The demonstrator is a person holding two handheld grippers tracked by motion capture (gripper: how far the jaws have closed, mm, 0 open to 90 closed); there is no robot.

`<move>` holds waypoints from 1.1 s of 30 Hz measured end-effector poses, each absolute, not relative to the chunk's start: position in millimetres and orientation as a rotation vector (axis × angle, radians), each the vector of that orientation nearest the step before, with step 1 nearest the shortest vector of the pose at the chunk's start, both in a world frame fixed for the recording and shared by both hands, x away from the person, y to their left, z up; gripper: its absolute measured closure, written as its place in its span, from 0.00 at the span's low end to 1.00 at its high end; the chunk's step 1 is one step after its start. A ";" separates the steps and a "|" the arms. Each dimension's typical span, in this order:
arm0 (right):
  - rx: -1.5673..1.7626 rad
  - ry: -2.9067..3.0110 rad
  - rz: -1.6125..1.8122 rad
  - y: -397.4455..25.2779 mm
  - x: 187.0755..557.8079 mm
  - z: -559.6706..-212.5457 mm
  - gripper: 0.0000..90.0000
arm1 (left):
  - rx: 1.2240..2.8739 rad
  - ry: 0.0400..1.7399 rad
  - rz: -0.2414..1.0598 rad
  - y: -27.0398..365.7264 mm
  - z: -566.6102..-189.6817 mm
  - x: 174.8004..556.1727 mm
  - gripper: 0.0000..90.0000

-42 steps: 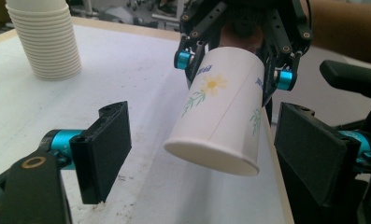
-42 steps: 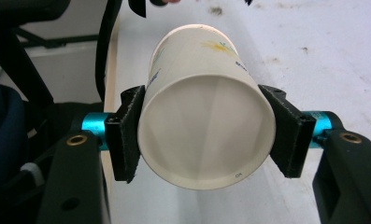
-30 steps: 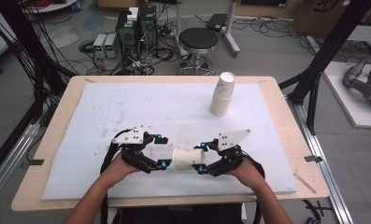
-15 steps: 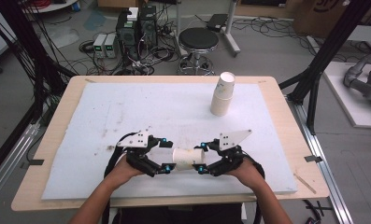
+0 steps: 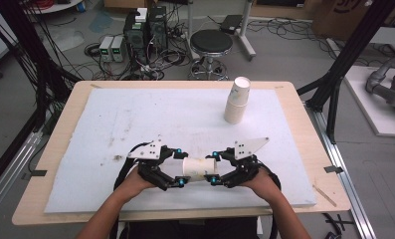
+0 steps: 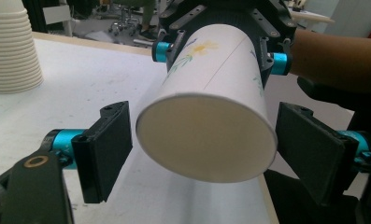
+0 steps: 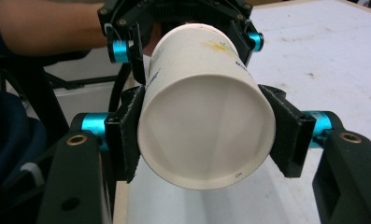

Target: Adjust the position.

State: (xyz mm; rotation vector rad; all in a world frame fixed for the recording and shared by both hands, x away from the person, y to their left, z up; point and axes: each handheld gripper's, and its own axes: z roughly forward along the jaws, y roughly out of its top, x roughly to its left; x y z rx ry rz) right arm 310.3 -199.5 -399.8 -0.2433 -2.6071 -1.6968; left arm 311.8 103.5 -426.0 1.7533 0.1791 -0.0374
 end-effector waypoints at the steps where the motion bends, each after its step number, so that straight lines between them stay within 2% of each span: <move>1: -0.239 -2.602 -1.699 -199.2 310.4 -399.8 0.41 | 1.749 0.178 -0.038 102.8 -426.0 311.5 0.22; 12: -0.252 -2.525 -1.738 -199.3 312.0 -400.1 0.41 | 1.712 0.153 -0.042 99.0 -427.3 310.5 0.22; 17: -0.253 -2.497 -1.757 -200.3 312.9 -401.6 0.42 | 1.695 0.157 -0.041 101.1 -427.2 311.1 0.27; 33: -0.264 -2.509 -1.724 -198.0 312.4 -403.0 0.41 | 1.693 0.163 -0.031 104.9 -422.3 310.3 0.32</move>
